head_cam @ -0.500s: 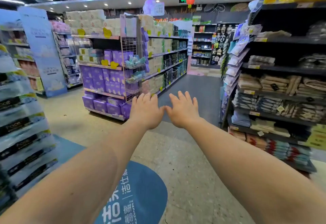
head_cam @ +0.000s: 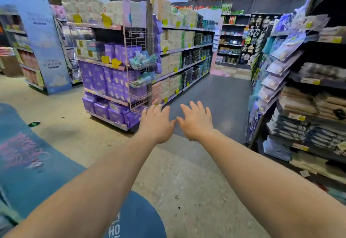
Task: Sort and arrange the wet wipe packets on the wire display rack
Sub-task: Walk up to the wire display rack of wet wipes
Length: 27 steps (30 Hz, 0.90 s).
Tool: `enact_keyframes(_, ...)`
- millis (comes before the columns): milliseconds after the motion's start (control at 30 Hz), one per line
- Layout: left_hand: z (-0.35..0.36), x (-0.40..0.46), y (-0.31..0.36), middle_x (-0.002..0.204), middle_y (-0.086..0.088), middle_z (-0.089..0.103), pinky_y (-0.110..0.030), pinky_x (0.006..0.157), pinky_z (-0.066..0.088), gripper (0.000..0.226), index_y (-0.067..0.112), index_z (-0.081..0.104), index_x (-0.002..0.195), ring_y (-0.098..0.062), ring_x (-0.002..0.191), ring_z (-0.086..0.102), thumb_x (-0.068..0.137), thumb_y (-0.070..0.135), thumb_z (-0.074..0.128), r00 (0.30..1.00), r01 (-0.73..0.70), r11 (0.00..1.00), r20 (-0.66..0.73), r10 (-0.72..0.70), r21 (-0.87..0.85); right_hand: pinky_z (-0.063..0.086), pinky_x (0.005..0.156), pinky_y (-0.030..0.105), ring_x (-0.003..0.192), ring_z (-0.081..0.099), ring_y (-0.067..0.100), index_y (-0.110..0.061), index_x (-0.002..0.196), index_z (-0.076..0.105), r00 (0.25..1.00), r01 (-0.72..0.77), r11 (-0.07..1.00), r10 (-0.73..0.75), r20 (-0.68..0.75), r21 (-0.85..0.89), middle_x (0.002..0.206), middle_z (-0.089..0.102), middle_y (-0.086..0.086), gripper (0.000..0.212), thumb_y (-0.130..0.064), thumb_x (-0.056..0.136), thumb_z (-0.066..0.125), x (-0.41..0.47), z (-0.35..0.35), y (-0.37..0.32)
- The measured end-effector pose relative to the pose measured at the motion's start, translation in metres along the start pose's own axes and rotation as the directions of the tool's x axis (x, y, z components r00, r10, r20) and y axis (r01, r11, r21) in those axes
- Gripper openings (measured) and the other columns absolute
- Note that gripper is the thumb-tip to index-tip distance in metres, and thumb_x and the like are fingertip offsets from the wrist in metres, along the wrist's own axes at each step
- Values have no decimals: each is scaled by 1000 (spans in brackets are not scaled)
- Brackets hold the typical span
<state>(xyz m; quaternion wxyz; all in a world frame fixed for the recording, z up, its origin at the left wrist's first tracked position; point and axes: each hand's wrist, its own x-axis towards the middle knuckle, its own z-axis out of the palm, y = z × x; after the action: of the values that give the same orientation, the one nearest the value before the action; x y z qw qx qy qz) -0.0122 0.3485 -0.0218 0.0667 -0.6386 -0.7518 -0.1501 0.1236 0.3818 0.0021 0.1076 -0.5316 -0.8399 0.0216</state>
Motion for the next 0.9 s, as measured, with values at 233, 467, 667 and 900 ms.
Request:
enact_keyframes(233, 57, 155, -39, 140, -7, 43, -50, 110, 25, 51, 22, 40, 135, -29, 133, 34, 91, 48, 37, 999, 45, 999, -4, -45, 26, 3, 118, 52, 147, 1, 29, -27, 147, 24, 998, 67, 998, -67, -6, 1, 159, 15, 6, 52, -45, 98, 32, 170, 38, 19)
enact_keyframes(467, 81, 333, -81, 145, -8, 40, -51, 111, 24, 51, 24, 39, 136, -30, 136, 31, 90, 47, 39, 998, 65, 998, -25, -64, 22, 4, 118, 53, 147, 4, 30, -28, 146, 26, 995, 88, 994, -86, -43, 69, 158, 19, 7, 50, -43, 99, 34, 354, 54, 35)
enact_keyframes(667, 121, 464, -83, 152, -8, 33, -50, 115, 17, 55, 22, 36, 141, -29, 141, 25, 92, 46, 40, 995, 88, 996, -37, -87, 17, 5, 118, 52, 147, 5, 29, -28, 147, 25, 994, 87, 990, -79, -71, 115, 159, 18, 6, 54, -45, 97, 35, 496, 76, 81)
enact_keyframes(900, 183, 626, -81, 150, -10, 35, -48, 114, 20, 56, 21, 37, 141, -30, 138, 30, 91, 47, 39, 976, 206, 978, -82, -203, 41, 5, 117, 51, 146, 9, 30, -28, 145, 28, 973, 226, 968, -219, -76, 111, 157, 21, 8, 53, -43, 95, 41, 670, 108, 144)
